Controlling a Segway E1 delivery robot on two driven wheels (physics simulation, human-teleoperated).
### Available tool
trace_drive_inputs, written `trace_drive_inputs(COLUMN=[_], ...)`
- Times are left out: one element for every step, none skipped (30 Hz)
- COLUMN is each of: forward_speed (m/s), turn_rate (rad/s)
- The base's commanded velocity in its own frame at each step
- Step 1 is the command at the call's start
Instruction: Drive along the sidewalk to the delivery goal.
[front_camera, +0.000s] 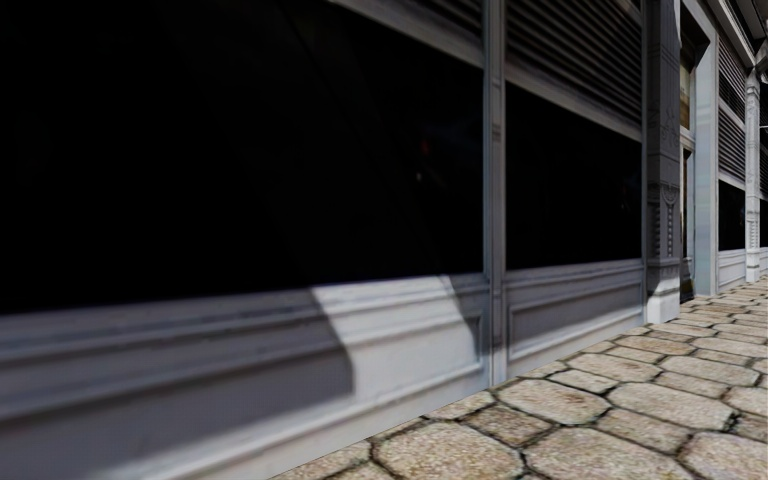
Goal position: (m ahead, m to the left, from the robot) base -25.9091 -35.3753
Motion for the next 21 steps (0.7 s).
trace_drive_inputs(forward_speed=[0.00,0.00,0.00,0.00,0.00,0.00,0.00,0.00,0.00,0.00,0.00,0.00,0.00,0.00,0.00,0.00,0.00,0.00,0.00,0.00,0.00], turn_rate=[0.00,0.00,0.00,0.00,0.00,0.00,0.00,0.00,0.00,0.00,0.00,0.00,0.00,0.00,0.00,0.00,0.00,0.00,0.00,0.00,0.00])
